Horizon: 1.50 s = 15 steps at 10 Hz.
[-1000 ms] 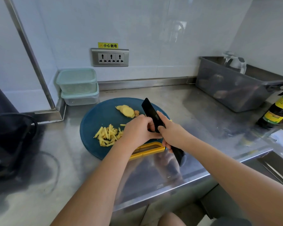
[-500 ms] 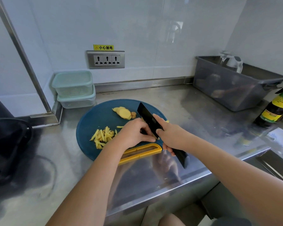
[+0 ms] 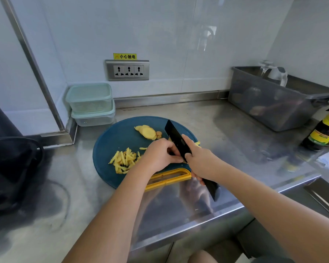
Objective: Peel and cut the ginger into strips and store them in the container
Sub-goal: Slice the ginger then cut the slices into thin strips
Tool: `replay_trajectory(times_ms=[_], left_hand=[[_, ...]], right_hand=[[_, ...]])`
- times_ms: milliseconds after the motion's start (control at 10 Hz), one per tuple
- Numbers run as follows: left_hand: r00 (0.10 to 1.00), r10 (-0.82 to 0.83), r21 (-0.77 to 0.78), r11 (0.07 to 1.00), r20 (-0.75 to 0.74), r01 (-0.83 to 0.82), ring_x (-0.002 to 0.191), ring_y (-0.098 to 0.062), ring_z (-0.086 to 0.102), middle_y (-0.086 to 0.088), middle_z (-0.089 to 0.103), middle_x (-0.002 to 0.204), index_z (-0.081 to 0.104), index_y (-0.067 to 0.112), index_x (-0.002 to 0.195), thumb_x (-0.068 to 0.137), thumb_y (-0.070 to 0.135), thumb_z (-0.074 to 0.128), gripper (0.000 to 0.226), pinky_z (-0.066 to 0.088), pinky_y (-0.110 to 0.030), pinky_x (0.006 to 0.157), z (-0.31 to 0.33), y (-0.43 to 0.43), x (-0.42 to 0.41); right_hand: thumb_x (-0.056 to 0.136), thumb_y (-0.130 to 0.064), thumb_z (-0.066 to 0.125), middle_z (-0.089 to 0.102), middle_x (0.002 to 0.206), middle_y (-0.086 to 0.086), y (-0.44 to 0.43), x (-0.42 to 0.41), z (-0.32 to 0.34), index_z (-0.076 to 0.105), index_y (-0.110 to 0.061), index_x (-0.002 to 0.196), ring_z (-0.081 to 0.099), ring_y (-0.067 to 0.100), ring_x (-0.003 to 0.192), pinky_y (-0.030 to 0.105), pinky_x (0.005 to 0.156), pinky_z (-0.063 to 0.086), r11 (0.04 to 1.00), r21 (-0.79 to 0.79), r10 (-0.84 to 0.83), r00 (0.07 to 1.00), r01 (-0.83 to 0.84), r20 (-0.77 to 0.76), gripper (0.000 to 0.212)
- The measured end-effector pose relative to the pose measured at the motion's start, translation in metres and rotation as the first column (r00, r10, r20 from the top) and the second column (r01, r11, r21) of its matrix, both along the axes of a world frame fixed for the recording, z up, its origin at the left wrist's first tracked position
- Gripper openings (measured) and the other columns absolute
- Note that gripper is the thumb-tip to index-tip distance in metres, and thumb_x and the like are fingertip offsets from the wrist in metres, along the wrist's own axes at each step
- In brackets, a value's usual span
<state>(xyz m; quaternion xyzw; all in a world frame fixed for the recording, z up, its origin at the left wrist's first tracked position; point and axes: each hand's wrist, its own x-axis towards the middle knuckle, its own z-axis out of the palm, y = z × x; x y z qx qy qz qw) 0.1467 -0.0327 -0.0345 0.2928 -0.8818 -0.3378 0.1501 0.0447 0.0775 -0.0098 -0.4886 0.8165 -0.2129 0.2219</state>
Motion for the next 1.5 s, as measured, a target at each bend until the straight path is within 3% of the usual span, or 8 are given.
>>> replay_trajectory(times_ms=[400,800,900,1000,1100,1200,1300,1500], left_hand=[[0.997,0.064,0.013,0.998,0.033,-0.065,0.073,-0.006,0.058,0.011,0.064,0.077,0.062,0.029,0.069,0.074,0.035,0.078,0.018,0.049,-0.030,0.073,-0.001,0.000,-0.004],[0.995,0.073,0.003,0.997,0.062,-0.073,0.072,-0.008,0.056,0.012,0.061,0.074,0.059,0.027,0.068,0.073,0.035,0.078,0.021,0.047,-0.027,0.068,0.005,0.005,-0.002],[0.994,0.065,-0.013,0.998,0.088,-0.064,0.067,-0.005,0.054,0.014,0.059,0.071,0.060,0.026,0.070,0.076,0.035,0.075,0.019,0.045,-0.025,0.064,0.008,0.004,-0.002],[0.992,0.072,-0.016,0.997,0.102,-0.070,0.069,-0.010,0.056,0.012,0.060,0.071,0.062,0.023,0.072,0.077,0.033,0.073,0.016,0.048,-0.029,0.070,0.008,0.006,-0.002],[0.994,0.085,-0.016,0.996,0.062,-0.085,0.064,-0.006,0.053,0.010,0.060,0.069,0.059,0.023,0.068,0.076,0.033,0.074,0.020,0.046,-0.028,0.066,0.005,0.007,-0.002],[0.994,0.099,-0.024,0.995,0.038,-0.098,0.062,-0.004,0.051,0.010,0.058,0.069,0.057,0.023,0.067,0.075,0.034,0.075,0.023,0.040,-0.022,0.057,0.003,0.007,-0.002],[0.993,0.113,-0.013,0.993,0.020,-0.113,0.062,-0.004,0.049,0.010,0.056,0.068,0.054,0.024,0.067,0.074,0.032,0.076,0.024,0.036,-0.020,0.056,-0.001,0.005,-0.002],[0.980,0.166,0.054,0.985,-0.108,-0.161,0.079,-0.004,0.057,0.012,0.061,0.086,0.058,0.026,0.085,0.080,0.026,0.073,0.016,0.044,-0.016,0.067,-0.005,-0.001,-0.001]], right_hand=[[0.100,-0.019,0.031,0.056,0.072,0.007,-0.001,0.000,-0.006,0.012,-0.037,0.153,0.056,0.014,0.046,0.016,0.032,0.039,1.000,-0.007,-0.013,0.999,0.013,-0.052,0.059],[0.103,-0.013,0.032,0.054,0.085,0.006,0.014,0.007,0.002,0.002,-0.032,0.154,0.055,0.018,0.059,0.026,0.049,0.053,0.996,0.059,0.073,0.992,-0.067,-0.107,0.062],[0.100,-0.008,0.034,0.048,0.076,0.002,0.000,0.011,-0.007,0.002,-0.029,0.155,0.042,0.010,0.054,0.018,0.043,0.036,0.997,0.029,0.075,0.983,-0.071,-0.168,0.067],[0.098,-0.005,0.037,0.051,0.080,0.007,-0.005,0.015,-0.009,0.001,-0.027,0.156,0.040,0.011,0.055,0.020,0.048,0.034,0.999,0.032,0.036,0.980,-0.030,-0.197,0.071],[0.099,-0.008,0.039,0.056,0.107,0.018,-0.004,0.015,0.005,0.031,-0.019,0.150,0.059,0.016,0.079,0.020,0.055,0.046,0.989,-0.055,-0.135,0.991,0.135,-0.002,0.053],[0.099,-0.009,0.043,0.039,0.133,0.036,-0.008,0.014,0.014,0.043,-0.011,0.142,0.062,0.021,0.096,0.026,0.063,0.052,0.994,0.057,-0.088,0.989,0.096,-0.119,0.042],[0.098,-0.008,0.032,0.046,0.084,0.019,-0.016,0.006,0.007,0.016,-0.027,0.154,0.047,0.013,0.053,0.020,0.044,0.038,0.991,-0.081,-0.098,0.992,0.105,0.083,0.062],[0.098,-0.017,0.034,0.051,0.067,0.017,-0.008,-0.008,0.001,0.019,-0.036,0.153,0.054,0.012,0.039,0.020,0.035,0.041,0.998,-0.046,-0.042,0.995,0.047,0.088,0.059]])
